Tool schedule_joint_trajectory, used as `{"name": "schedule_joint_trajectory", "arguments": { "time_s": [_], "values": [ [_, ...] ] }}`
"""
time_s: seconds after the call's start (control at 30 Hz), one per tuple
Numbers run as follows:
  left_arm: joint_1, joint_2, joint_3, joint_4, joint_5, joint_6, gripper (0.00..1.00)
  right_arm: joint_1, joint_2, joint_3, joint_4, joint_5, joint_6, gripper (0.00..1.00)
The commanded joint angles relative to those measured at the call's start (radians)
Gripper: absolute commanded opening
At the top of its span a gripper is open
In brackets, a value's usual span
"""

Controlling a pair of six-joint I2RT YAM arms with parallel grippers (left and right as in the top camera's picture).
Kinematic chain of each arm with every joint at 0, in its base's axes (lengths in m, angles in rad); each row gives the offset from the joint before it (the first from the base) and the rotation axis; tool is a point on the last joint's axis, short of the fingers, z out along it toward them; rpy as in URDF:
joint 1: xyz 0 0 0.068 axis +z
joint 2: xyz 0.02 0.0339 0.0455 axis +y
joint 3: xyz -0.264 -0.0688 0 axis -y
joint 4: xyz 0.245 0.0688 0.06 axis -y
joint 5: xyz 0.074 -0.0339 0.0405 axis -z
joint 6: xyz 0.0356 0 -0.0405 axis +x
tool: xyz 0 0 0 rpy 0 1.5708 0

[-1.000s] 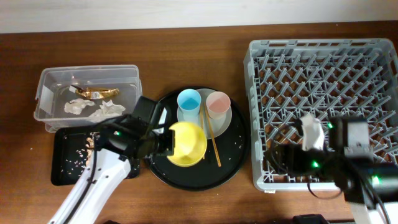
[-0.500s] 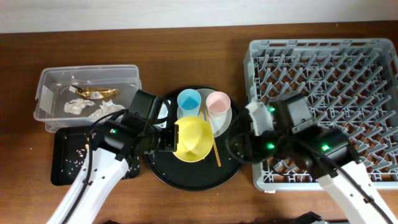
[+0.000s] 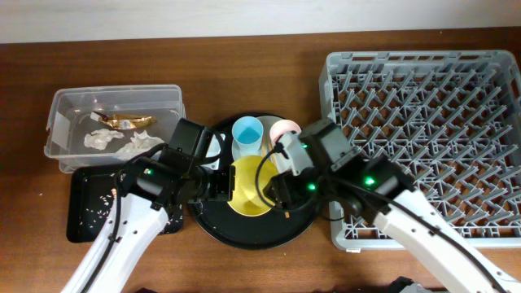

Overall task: Sort waste into correct bins and load items into the dishwasher rack
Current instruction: 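Reach the right gripper to the raised yellow bowl and grasp its rim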

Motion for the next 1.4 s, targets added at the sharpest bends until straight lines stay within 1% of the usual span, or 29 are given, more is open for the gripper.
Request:
{"name": "schedule_joint_trajectory", "arguments": {
  "time_s": [0.0, 0.1, 0.23, 0.27, 0.3, 0.37, 0.53, 0.63, 0.87, 1.0, 1.37],
  "values": [
    [-0.003, -0.010, 0.019, -0.002, 0.026, 0.005, 0.00, 0.029, 0.022, 0.021, 0.012, 0.071, 0.011, 0.49],
    [-0.003, -0.010, 0.019, -0.004, 0.026, 0.005, 0.00, 0.027, 0.021, 0.026, 0.018, 0.109, 0.011, 0.47],
    [-0.003, -0.010, 0.019, -0.004, 0.026, 0.005, 0.00, 0.027, 0.021, 0.066, 0.024, 0.151, 0.011, 0.47],
    [-0.003, -0.010, 0.019, -0.004, 0.026, 0.005, 0.00, 0.027, 0.021, 0.079, 0.024, 0.151, 0.011, 0.46],
    [-0.003, -0.010, 0.019, -0.005, 0.026, 0.005, 0.01, 0.027, 0.021, 0.098, 0.021, 0.152, 0.010, 0.42],
    [-0.003, -0.010, 0.019, -0.006, 0.026, 0.005, 0.00, 0.027, 0.021, 0.114, 0.015, 0.152, 0.010, 0.37],
    [-0.003, -0.010, 0.019, -0.005, 0.022, 0.005, 0.00, 0.028, 0.021, 0.119, -0.029, 0.155, 0.008, 0.34],
    [-0.003, -0.010, 0.019, -0.001, 0.022, 0.005, 0.01, 0.028, 0.021, 0.119, -0.059, 0.185, 0.008, 0.34],
    [-0.003, -0.010, 0.019, -0.001, 0.022, 0.005, 0.00, 0.029, 0.021, 0.119, -0.076, 0.184, 0.008, 0.34],
    [-0.003, -0.010, 0.019, 0.000, 0.022, 0.005, 0.00, 0.029, 0.021, 0.119, -0.076, 0.185, 0.011, 0.28],
    [-0.003, -0.010, 0.019, 0.005, 0.022, 0.005, 0.01, 0.030, 0.034, 0.112, -0.076, 0.150, 0.012, 0.28]
  ]
}}
